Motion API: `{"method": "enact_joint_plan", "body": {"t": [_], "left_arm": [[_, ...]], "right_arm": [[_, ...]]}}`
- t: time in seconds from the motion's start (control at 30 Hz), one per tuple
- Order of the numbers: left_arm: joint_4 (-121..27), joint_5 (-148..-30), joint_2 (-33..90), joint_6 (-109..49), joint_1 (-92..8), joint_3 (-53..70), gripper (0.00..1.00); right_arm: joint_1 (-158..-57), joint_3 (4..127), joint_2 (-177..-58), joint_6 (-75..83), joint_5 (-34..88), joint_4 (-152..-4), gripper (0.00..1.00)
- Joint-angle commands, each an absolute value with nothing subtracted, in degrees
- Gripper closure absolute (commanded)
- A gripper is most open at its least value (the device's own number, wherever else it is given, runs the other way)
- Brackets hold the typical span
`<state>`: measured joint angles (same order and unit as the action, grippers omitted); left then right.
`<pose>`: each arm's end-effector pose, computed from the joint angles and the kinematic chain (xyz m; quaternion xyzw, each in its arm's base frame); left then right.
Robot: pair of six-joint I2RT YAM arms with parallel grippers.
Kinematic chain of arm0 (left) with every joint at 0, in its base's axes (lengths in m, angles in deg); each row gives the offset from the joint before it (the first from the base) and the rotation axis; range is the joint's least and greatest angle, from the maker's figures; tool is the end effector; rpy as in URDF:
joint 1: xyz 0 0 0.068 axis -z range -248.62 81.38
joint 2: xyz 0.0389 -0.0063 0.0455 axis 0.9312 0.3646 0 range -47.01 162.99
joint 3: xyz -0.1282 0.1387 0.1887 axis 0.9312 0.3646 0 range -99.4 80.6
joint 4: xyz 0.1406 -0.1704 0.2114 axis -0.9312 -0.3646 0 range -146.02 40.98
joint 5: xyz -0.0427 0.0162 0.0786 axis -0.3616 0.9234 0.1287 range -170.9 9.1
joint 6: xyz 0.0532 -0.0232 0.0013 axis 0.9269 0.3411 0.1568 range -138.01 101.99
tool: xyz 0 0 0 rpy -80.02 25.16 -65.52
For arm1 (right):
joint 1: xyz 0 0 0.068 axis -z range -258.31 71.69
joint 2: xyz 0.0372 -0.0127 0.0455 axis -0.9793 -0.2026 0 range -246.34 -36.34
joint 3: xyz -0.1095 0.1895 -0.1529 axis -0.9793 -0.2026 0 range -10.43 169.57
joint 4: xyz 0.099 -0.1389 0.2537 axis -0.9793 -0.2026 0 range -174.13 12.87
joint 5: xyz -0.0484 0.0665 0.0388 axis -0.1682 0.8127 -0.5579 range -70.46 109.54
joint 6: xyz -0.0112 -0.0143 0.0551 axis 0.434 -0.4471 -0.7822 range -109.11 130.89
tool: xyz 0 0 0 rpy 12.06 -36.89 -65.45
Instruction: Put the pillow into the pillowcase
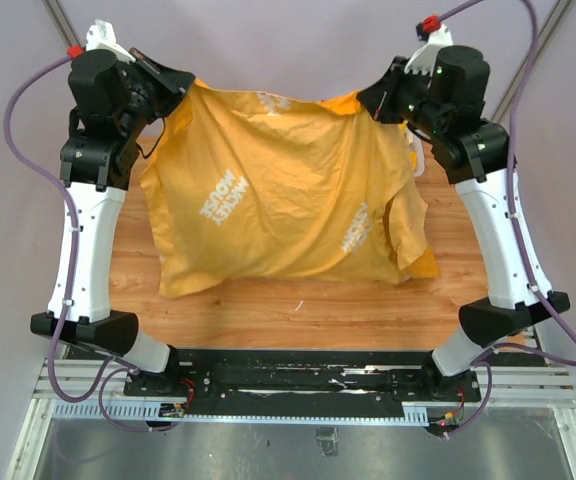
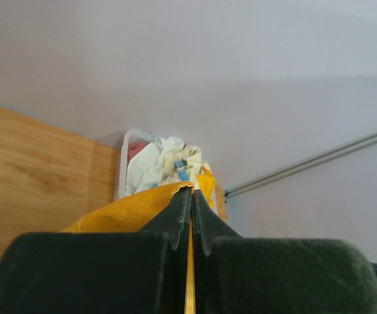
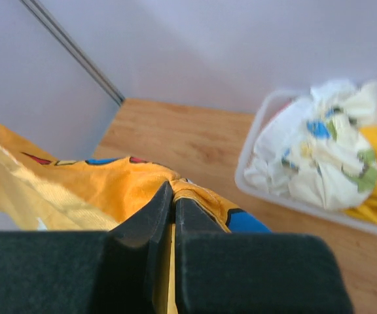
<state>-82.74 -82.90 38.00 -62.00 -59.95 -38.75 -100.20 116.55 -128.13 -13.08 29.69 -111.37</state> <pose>0.3165 -0.0496 0.5859 -0.2015 0.6738 -0.3262 0.6316 0.3190 0.1360 0.5905 -0.0504 0.6994 0.3339 0.6299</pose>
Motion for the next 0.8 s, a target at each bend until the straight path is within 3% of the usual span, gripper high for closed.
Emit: {"method": "enact_joint_plan", "body": {"t": [0.0,0.1,0.23,0.37,0.77], "left_arm": [[-78.3,-84.2,33.7,-61.7,-60.6,-34.0,1.00],[-77.3,-84.5,34.0,-62.0,-61.9,-33.5,1.00],[-76.9,-89.1,38.4,-63.7,-62.5,-36.0,1.00],[-76.0,-88.2,39.7,-62.7,-62.8,-35.7,1.00],[-69.7,-89.1,39.1,-63.4,-63.1,-21.2,1.00]], "right_arm": [[-100.7,104.0,-119.8,-14.5,32.4,-107.0,0.99],[-100.1,98.8,-118.0,-13.3,27.9,-102.9,0.99],[-96.5,114.1,-128.9,-13.1,30.0,-108.9,0.99],[-95.9,117.7,-133.4,-13.1,30.7,-108.7,0.99],[-96.4,92.3,-134.1,-14.2,33.1,-100.6,0.99]]}}
